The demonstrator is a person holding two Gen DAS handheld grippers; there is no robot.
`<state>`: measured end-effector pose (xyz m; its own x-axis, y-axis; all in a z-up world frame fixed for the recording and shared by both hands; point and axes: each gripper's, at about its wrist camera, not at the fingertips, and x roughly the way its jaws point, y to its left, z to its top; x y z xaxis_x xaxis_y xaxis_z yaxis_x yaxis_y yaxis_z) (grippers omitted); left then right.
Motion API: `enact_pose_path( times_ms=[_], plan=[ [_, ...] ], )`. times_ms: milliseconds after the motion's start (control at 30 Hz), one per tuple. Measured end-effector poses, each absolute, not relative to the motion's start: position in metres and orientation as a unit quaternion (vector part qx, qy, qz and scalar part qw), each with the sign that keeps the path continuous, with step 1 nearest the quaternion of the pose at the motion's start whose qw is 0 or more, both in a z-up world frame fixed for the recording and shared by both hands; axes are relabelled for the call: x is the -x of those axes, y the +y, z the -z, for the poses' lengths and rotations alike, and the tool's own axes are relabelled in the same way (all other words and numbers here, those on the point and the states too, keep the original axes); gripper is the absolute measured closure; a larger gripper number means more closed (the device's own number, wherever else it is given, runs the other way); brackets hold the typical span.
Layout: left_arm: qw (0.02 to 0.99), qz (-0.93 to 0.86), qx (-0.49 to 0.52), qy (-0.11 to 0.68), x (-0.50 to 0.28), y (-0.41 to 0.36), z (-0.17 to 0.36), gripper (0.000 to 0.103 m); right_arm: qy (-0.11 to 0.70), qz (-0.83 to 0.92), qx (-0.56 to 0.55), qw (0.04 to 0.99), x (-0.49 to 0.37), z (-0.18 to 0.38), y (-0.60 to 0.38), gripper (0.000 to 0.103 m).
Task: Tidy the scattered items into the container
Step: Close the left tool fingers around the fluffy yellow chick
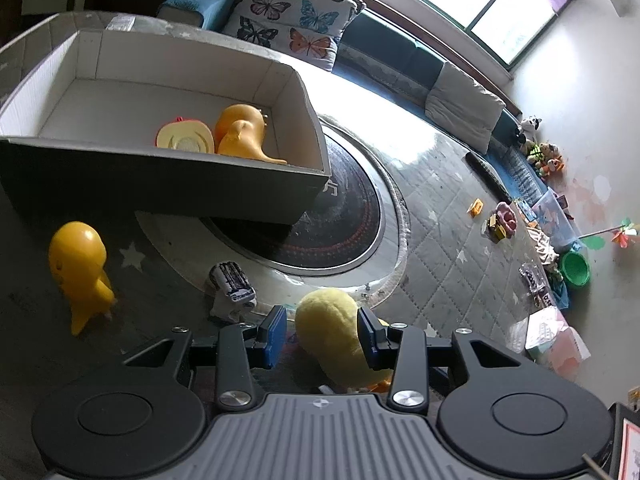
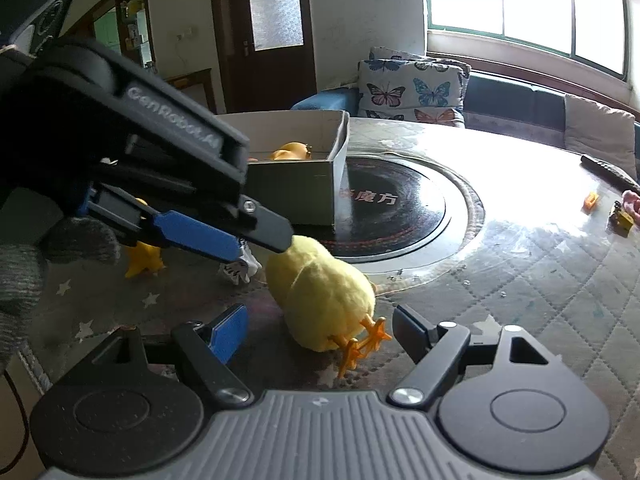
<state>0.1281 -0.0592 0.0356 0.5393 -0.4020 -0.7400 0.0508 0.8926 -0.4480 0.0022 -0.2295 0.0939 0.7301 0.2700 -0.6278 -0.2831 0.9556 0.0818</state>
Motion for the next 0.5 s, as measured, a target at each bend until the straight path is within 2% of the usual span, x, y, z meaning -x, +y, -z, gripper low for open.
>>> enact_pose_path(
  times_ms=[400,500],
  plan=[
    [0.848,0.115,0.212,0.472,-0.136,-0.062,-0.024,0.061,0.34,-0.162,0.008,0.927,-0.002,-0.092,-0.226,0.024],
    [0.847,0.114,0.214,0.472,-0.138,-0.063,-0.023,0.061,0.352,-0.18,-0.02,0.918,-0.003,-0.095,-0.228,0.026]
  ],
)
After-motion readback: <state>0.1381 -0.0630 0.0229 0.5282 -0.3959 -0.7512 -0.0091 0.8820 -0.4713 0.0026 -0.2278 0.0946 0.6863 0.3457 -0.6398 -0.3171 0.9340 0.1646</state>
